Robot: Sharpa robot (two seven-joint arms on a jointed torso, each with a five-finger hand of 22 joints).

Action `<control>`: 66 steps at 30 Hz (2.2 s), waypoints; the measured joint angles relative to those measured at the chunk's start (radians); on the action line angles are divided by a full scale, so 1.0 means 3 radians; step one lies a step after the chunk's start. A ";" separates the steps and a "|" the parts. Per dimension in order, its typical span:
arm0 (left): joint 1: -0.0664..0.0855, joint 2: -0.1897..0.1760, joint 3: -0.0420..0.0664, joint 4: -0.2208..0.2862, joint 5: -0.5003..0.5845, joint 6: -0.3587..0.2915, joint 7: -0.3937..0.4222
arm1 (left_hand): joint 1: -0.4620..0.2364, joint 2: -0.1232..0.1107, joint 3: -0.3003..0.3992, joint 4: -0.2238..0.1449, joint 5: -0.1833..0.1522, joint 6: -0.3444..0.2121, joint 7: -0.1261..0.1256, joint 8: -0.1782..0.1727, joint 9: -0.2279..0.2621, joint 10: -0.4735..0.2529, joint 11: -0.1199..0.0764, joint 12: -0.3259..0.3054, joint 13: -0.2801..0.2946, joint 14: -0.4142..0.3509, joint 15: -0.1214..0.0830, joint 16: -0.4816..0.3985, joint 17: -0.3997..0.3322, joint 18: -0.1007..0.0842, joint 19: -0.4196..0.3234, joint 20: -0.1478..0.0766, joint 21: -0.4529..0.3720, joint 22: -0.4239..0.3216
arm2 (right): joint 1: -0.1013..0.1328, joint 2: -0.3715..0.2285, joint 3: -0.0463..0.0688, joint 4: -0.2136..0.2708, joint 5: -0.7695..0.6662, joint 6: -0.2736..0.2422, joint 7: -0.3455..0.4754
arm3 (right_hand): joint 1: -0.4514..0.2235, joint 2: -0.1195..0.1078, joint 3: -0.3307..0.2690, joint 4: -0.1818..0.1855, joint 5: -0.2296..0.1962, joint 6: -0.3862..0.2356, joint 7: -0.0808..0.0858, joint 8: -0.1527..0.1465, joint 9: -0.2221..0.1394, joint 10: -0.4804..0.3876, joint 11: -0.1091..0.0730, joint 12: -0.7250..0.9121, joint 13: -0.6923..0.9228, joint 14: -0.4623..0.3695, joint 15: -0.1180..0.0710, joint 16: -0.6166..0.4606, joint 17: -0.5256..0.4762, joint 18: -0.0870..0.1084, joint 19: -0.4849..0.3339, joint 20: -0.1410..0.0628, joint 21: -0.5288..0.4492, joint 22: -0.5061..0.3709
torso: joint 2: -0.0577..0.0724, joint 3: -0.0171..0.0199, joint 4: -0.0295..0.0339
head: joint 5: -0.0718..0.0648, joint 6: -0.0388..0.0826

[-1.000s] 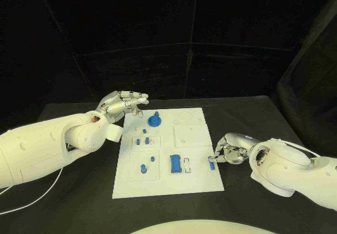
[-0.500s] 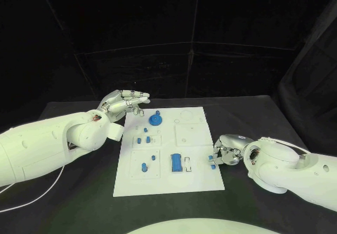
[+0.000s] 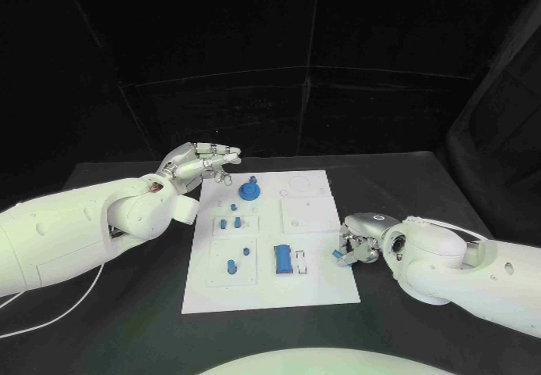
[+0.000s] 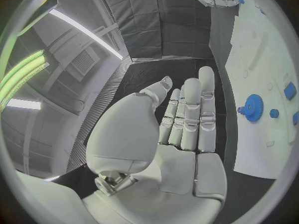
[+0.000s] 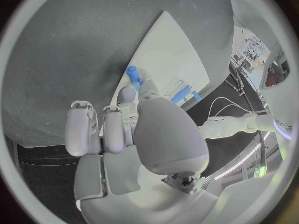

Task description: Assemble the parts on the task board

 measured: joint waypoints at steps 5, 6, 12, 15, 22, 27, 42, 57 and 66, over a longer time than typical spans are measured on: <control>0.0000 -0.0002 0.0000 0.0002 0.0000 0.0002 -0.0001 | 0.0000 0.0000 0.0000 0.0000 0.0000 0.0000 0.0000 0.0000 0.0000 0.0000 0.0000 0.0000 0.0000 0.0000 0.0000 0.0000 0.0000 0.0000 0.0000 0.0000 0.0000 0.0000 | 0.0002 0.0029 0.0003 -0.0008 -0.0089 0.0062 -0.0004 | 0.0036 0.0036 0.0021 -0.0021 0.0018 0.0005 0.0003 -0.0006 0.0000 0.0000 0.0000 -0.0014 0.0000 0.0000 0.0000 -0.0012 0.0000 0.0000 0.0000 0.0000 0.0000 0.0000 | -0.0004 0.0000 -0.0003 | 0.0006 -0.0004; 0.0000 -0.0002 0.0000 0.0002 0.0000 0.0002 -0.0002 | 0.0000 0.0000 0.0000 0.0000 0.0000 0.0000 0.0000 0.0000 0.0000 0.0000 0.0000 0.0000 0.0000 0.0000 0.0000 0.0000 0.0000 0.0000 0.0000 0.0000 0.0000 0.0000 | 0.0002 0.0033 0.0004 -0.0009 -0.0102 0.0071 -0.0005 | 0.0036 0.0036 0.0022 -0.0022 0.0038 0.0005 0.0003 -0.0006 0.0000 0.0000 0.0000 -0.0016 0.0000 0.0000 0.0000 -0.0013 0.0000 0.0000 0.0000 0.0000 0.0000 0.0000 | -0.0004 0.0000 -0.0004 | 0.0006 -0.0004; 0.0000 -0.0006 -0.0001 0.0004 0.0000 0.0003 -0.0004 | 0.0000 0.0000 0.0000 0.0000 0.0000 0.0000 0.0000 0.0000 0.0000 0.0000 0.0000 0.0000 0.0000 0.0000 0.0000 0.0000 0.0000 0.0000 0.0000 0.0000 0.0000 0.0000 | 0.0002 0.0047 0.0005 -0.0009 -0.0160 0.0103 -0.0009 | -0.0051 0.0122 0.0015 0.0053 0.0384 0.0022 -0.0004 -0.0071 -0.0013 0.0000 0.0000 -0.0016 0.0004 0.0000 0.0000 -0.0012 0.0008 0.0000 0.0001 -0.0001 0.0000 0.0000 | -0.0009 0.0000 -0.0007 | 0.0010 -0.0008; 0.0000 -0.0009 -0.0001 0.0005 0.0000 0.0004 -0.0005 | 0.0000 0.0000 0.0000 0.0000 0.0000 0.0000 0.0000 0.0000 0.0000 0.0000 0.0000 0.0000 0.0000 0.0000 0.0000 0.0000 0.0000 0.0000 0.0000 0.0000 0.0000 0.0000 | 0.0002 0.0046 0.0004 0.0006 -0.0170 0.0092 -0.0013 | -0.0106 0.0213 0.0073 0.0117 0.0596 0.0045 -0.0027 -0.0103 -0.0048 0.0019 -0.0019 -0.0016 0.0028 0.0000 0.0000 -0.0012 0.0045 0.0000 0.0019 -0.0019 0.0000 0.0000 | -0.0009 0.0001 -0.0008 | 0.0012 -0.0006; 0.0000 -0.0013 -0.0001 0.0006 0.0000 0.0005 -0.0007 | 0.0000 0.0000 0.0000 0.0000 0.0000 0.0000 0.0000 0.0001 0.0000 0.0000 0.0000 0.0000 0.0000 -0.0001 -0.0001 0.0000 0.0000 0.0000 0.0000 0.0000 0.0000 0.0000 | -0.0015 0.0012 -0.0010 0.0084 -0.0081 -0.0048 -0.0028 | -0.0037 0.0368 0.0232 0.0175 0.0823 0.0053 -0.0016 -0.0219 -0.0097 0.0053 -0.0029 0.0035 0.0098 0.0000 0.0000 0.0010 0.0098 0.0000 0.0039 -0.0039 0.0019 0.0000 | -0.0012 0.0005 -0.0013 | 0.0022 -0.0011; 0.0000 -0.0013 -0.0001 0.0006 0.0000 0.0006 -0.0008 | 0.0013 0.0013 0.0000 0.0000 0.0000 0.0000 0.0000 0.0019 0.0000 -0.0012 -0.0013 0.0020 0.0000 -0.0012 -0.0013 -0.0013 -0.0011 0.0000 -0.0011 0.0011 0.0000 -0.0007 | -0.0019 0.0001 -0.0012 0.0162 0.0067 -0.0231 -0.0032 | -0.0022 0.0381 0.0297 0.0174 0.0804 0.0078 -0.0018 -0.0260 -0.0105 0.0054 -0.0030 0.0035 0.0114 0.0000 0.0000 0.0023 0.0116 0.0000 0.0042 -0.0042 0.0039 -0.0001 | -0.0014 0.0005 -0.0013 | 0.0021 -0.0009; 0.0000 -0.0012 -0.0001 0.0008 0.0000 0.0008 -0.0010 | 0.0013 0.0013 0.0000 0.0000 0.0000 0.0000 0.0000 0.0019 0.0000 -0.0012 -0.0012 0.0020 0.0000 -0.0012 -0.0012 -0.0013 -0.0011 0.0000 -0.0011 0.0011 0.0000 -0.0006 | -0.0018 0.0065 -0.0011 0.0217 0.0748 -0.0726 -0.0013 | -0.0093 0.0274 0.0341 0.0259 0.0767 0.0142 -0.0005 -0.0345 -0.0128 0.0078 -0.0030 0.0051 0.0153 0.0000 0.0000 0.0039 0.0142 0.0000 0.0053 -0.0030 0.0039 -0.0001 | -0.0014 0.0004 -0.0016 | 0.0035 -0.0028; 0.0000 -0.0014 -0.0002 0.0015 0.0000 0.0015 -0.0013 | 0.0013 0.0013 0.0000 0.0000 0.0000 0.0000 0.0000 0.0017 0.0000 -0.0012 -0.0012 0.0020 0.0000 -0.0012 -0.0012 -0.0013 -0.0010 0.0000 -0.0011 0.0011 0.0000 -0.0006 | -0.0018 0.0277 -0.0012 0.0091 0.1052 -0.0652 -0.0035 | -0.0200 0.0214 0.0352 0.0323 0.0844 0.0335 -0.0061 -0.0349 -0.0096 0.0143 -0.0048 0.0090 0.0204 0.0000 -0.0025 0.0056 0.0191 0.0000 0.0078 -0.0055 0.0067 -0.0001 | -0.0018 0.0004 -0.0019 | 0.0050 -0.0044; 0.0000 -0.0016 -0.0002 0.0018 0.0000 0.0019 -0.0015 | 0.0013 0.0013 0.0000 0.0000 0.0000 0.0000 0.0000 0.0017 0.0000 -0.0012 -0.0012 0.0020 0.0000 -0.0012 -0.0012 -0.0013 -0.0010 0.0000 -0.0011 0.0011 0.0000 -0.0006 | -0.0018 0.0375 -0.0012 0.0037 0.1039 -0.0583 -0.0069 | -0.0200 0.0213 0.0350 0.0324 0.0856 0.0370 -0.0073 -0.0357 -0.0078 0.0155 -0.0059 0.0090 0.0209 0.0000 -0.0025 0.0067 0.0199 0.0000 0.0078 -0.0054 0.0067 -0.0001 | -0.0020 0.0007 -0.0024 | 0.0059 -0.0047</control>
